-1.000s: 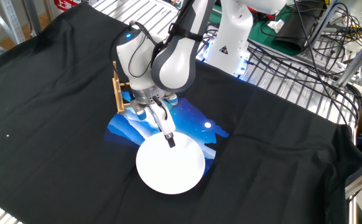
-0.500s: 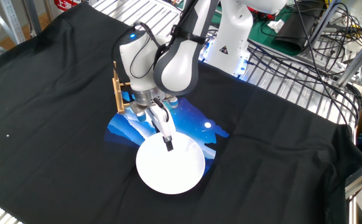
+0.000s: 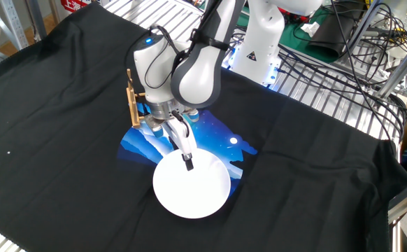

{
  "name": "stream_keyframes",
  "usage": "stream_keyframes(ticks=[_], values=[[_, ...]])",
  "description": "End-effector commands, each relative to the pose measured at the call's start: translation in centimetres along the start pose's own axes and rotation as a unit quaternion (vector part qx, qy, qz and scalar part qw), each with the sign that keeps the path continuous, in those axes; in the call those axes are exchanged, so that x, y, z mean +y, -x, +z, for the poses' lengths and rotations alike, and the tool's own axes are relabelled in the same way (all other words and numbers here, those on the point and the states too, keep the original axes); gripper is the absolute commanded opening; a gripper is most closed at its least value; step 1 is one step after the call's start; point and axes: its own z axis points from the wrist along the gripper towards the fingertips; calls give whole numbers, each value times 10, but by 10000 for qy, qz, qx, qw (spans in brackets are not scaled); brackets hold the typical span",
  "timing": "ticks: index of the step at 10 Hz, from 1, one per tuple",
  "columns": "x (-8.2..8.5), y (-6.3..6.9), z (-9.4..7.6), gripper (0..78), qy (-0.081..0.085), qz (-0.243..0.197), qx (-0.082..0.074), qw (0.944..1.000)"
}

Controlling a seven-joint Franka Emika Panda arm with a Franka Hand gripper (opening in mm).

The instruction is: Put the dish on the dish rack

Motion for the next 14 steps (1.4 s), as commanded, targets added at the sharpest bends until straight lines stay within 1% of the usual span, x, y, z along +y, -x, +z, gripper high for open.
stream_keyframes(ticks=[1, 4, 5, 6, 11, 12, 14], values=[[0, 2, 0, 774, 67, -21, -17, 10000], [0, 2, 1, 774, 128, -6, -53, 9999], [0, 2, 1, 774, 135, -8, -50, 9999], [1, 3, 2, 774, 181, -3, -35, 9998], [1, 3, 2, 774, 216, -16, -104, 9997], [1, 3, 3, 11, 218, -11, -108, 9997], [1, 3, 3, 11, 218, -11, -108, 9997]])
